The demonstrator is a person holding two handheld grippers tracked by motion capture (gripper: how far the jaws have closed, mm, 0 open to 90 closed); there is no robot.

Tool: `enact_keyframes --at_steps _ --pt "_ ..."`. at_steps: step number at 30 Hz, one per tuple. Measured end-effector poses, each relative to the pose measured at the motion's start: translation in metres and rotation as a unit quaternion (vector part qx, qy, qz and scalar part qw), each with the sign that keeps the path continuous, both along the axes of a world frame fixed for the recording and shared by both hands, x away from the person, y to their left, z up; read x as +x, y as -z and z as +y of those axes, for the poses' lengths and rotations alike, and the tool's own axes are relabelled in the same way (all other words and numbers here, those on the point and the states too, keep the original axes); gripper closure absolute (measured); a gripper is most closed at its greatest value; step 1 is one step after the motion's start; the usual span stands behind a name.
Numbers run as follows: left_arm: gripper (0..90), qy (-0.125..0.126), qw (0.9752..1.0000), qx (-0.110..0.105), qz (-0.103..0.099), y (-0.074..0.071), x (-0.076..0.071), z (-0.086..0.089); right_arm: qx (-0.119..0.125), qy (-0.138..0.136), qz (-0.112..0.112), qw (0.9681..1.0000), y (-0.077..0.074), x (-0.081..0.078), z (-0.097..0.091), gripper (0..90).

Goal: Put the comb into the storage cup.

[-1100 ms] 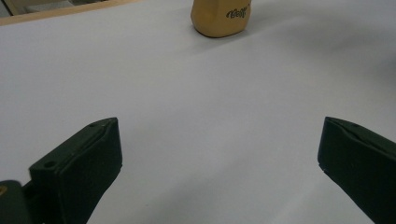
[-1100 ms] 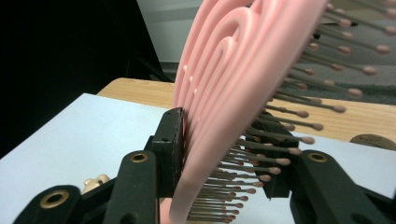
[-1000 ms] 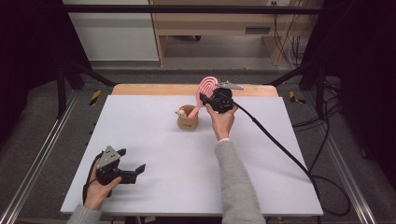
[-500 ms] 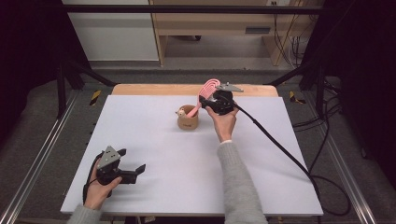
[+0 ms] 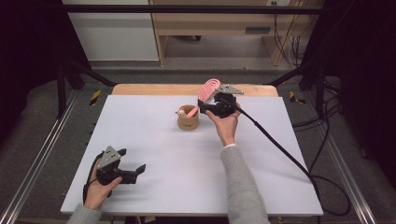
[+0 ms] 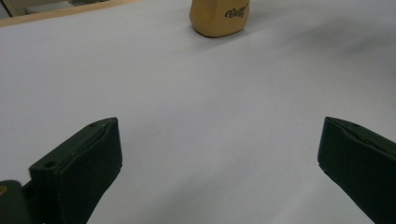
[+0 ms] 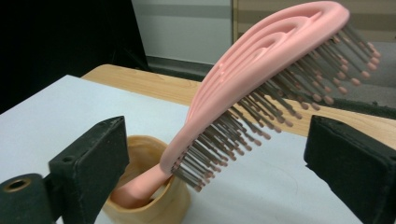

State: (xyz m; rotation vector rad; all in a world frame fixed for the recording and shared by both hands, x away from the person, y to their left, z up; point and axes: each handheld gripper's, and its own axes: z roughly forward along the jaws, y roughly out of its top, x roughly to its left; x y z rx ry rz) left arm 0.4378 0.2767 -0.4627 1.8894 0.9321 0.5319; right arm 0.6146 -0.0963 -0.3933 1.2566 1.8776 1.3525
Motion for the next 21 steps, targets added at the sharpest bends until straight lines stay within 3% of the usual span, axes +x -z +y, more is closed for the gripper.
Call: enact_keyframes --at_steps 10,21 --pt "0.0 0.0 1.0 0.002 0.0 0.0 0.0 0.0 0.008 -0.014 -0.002 0.9999 -0.007 -0.014 -0.008 0.6" --pt "0.0 -0.002 1.0 0.002 0.0 0.0 0.0 0.0 0.0 -0.038 -0.013 0.9992 -0.024 -0.031 -0.019 0.3"
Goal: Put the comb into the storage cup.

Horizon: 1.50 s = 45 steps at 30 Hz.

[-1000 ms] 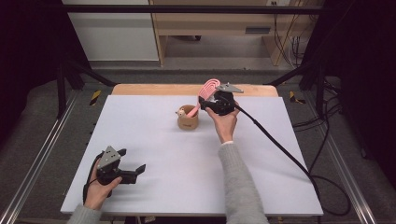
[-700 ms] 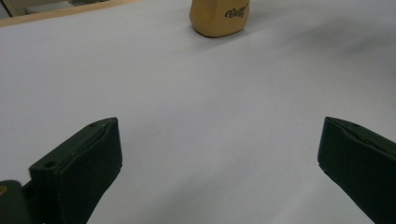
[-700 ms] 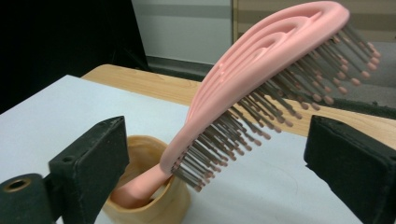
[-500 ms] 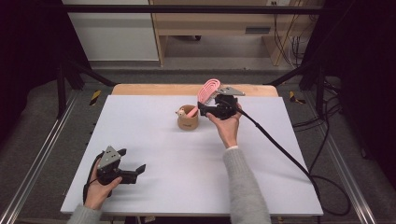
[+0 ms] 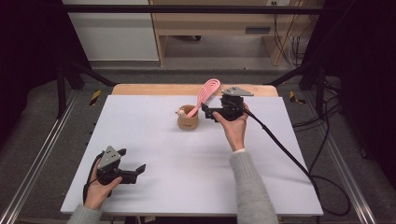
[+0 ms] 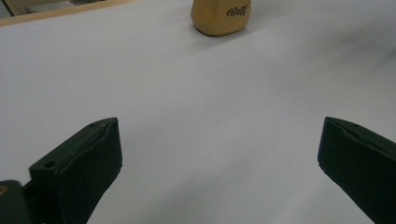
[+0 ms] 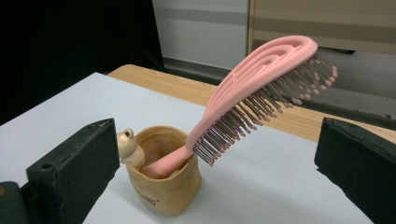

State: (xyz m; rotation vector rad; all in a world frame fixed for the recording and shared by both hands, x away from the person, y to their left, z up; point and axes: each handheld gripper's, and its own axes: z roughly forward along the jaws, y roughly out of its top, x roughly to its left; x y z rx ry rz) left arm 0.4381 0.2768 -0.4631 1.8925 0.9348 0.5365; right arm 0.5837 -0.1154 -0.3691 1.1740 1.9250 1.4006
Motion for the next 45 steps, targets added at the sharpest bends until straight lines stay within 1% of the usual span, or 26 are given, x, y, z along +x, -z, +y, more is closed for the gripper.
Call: enact_keyframes --at_steps 5,9,14,16,17,19,21,22,26,32,34,45 --pt "0.0 0.001 1.0 0.0 0.0 0.0 0.0 0.0 0.0 -0.021 -0.006 0.9998 -0.007 -0.01 -0.007 0.3" --pt "0.0 0.0 1.0 0.001 0.0 0.0 0.0 0.0 -0.006 -0.032 -0.006 0.9995 -0.011 -0.016 -0.012 0.2" --pt "0.0 0.0 1.0 0.001 0.0 0.0 0.0 0.0 -0.003 -0.045 -0.008 0.9989 -0.014 -0.024 -0.019 0.2" --pt "0.0 0.0 1.0 0.001 0.0 0.0 0.0 0.0 -0.008 -0.052 -0.007 0.9986 -0.014 -0.027 -0.021 0.3" --pt "0.0 0.0 1.0 0.0 0.0 0.0 0.0 0.0 -0.011 -0.056 -0.005 0.9984 -0.014 -0.029 -0.022 0.3" --pt "0.0 0.0 1.0 0.001 0.0 0.0 0.0 0.0 -0.009 -0.068 -0.002 0.9977 -0.014 -0.032 -0.023 0.3" --pt "0.0 0.0 1.0 0.001 0.0 0.0 0.0 0.0 -0.008 -0.076 -0.005 0.997 -0.014 -0.036 -0.025 0.9" --pt "0.0 0.0 1.0 0.001 0.0 0.0 0.0 0.0 -0.007 -0.084 -0.004 0.9965 -0.014 -0.037 -0.026 1.0" --pt "0.0 0.0 1.0 0.001 0.0 0.0 0.0 0.0 0.0 -0.093 -0.007 0.9957 -0.012 -0.043 -0.031 0.7" --pt "0.0 -0.001 1.0 0.0 0.001 0.0 0.0 0.0 0.003 -0.102 -0.019 0.9946 -0.008 -0.055 -0.039 1.0" --pt "0.0 -0.001 1.0 0.0 0.001 0.001 0.0 0.0 0.0 -0.102 -0.021 0.9946 -0.007 -0.059 -0.041 1.1" --pt "0.0 0.0 1.0 -0.001 -0.001 0.0 0.0 0.0 0.017 -0.109 -0.021 0.9937 0.007 -0.076 -0.056 1.5"
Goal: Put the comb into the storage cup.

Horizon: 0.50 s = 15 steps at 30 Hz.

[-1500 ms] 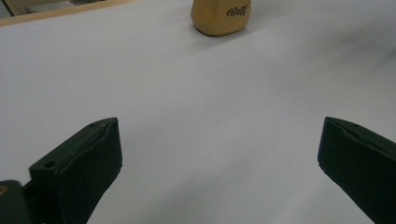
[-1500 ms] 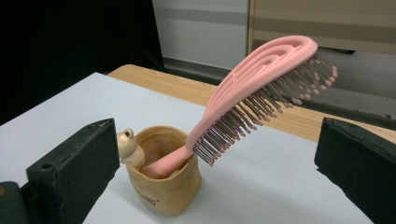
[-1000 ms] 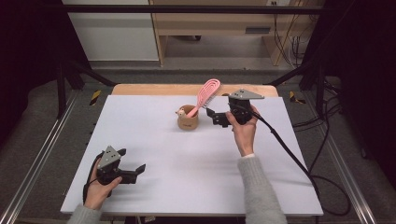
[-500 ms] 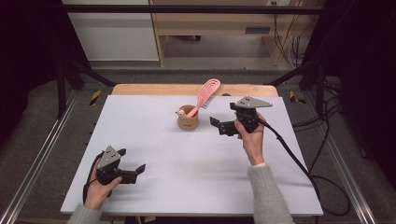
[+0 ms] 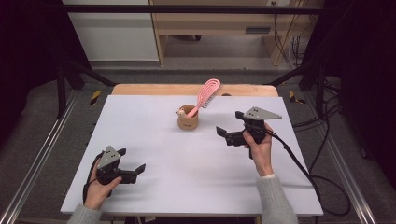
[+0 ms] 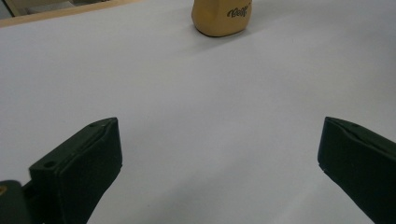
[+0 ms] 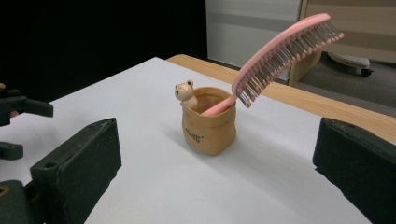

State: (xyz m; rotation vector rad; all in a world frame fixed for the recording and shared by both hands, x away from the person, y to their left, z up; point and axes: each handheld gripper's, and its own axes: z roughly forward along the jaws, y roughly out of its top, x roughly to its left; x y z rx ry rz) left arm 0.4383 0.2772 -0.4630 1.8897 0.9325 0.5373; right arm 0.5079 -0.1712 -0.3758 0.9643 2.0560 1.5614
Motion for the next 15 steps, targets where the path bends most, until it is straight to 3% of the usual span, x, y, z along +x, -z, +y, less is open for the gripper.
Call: enact_keyframes --at_steps 15 --pt "0.0 0.001 1.0 0.0 -0.001 0.0 0.0 -0.001 0.005 0.004 0.017 0.9998 0.029 -0.018 -0.026 1.2"
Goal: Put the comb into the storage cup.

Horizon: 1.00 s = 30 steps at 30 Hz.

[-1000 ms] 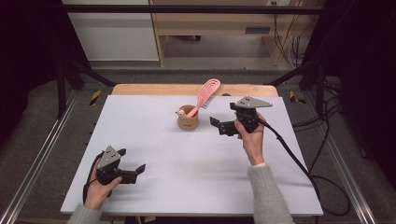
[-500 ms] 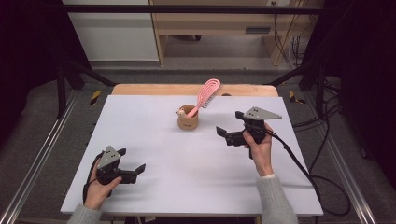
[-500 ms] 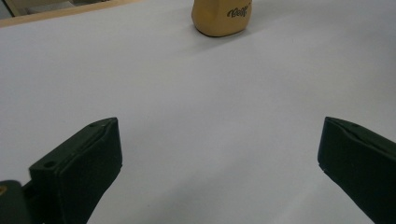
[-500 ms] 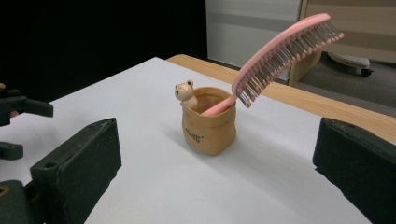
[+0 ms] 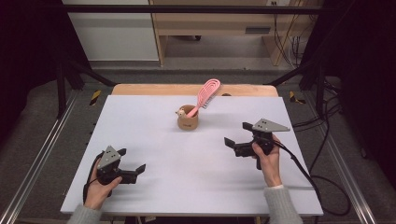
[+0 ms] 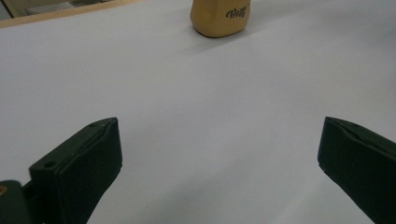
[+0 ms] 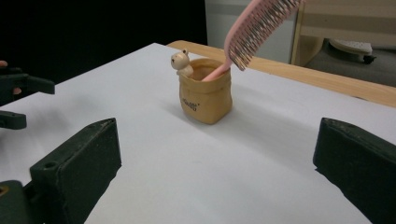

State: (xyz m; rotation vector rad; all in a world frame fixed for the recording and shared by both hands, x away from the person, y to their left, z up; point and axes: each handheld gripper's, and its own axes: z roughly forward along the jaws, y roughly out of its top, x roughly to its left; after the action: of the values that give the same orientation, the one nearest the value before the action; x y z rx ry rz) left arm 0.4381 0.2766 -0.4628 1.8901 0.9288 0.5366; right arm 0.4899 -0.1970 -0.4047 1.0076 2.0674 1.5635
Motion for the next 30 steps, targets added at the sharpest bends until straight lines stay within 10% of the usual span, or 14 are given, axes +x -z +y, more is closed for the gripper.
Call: enact_keyframes --at_steps 30 --pt "0.0 0.004 1.0 0.001 -0.004 0.0 -0.001 0.0 -0.014 0.012 0.019 0.9996 0.058 -0.026 -0.045 0.5"
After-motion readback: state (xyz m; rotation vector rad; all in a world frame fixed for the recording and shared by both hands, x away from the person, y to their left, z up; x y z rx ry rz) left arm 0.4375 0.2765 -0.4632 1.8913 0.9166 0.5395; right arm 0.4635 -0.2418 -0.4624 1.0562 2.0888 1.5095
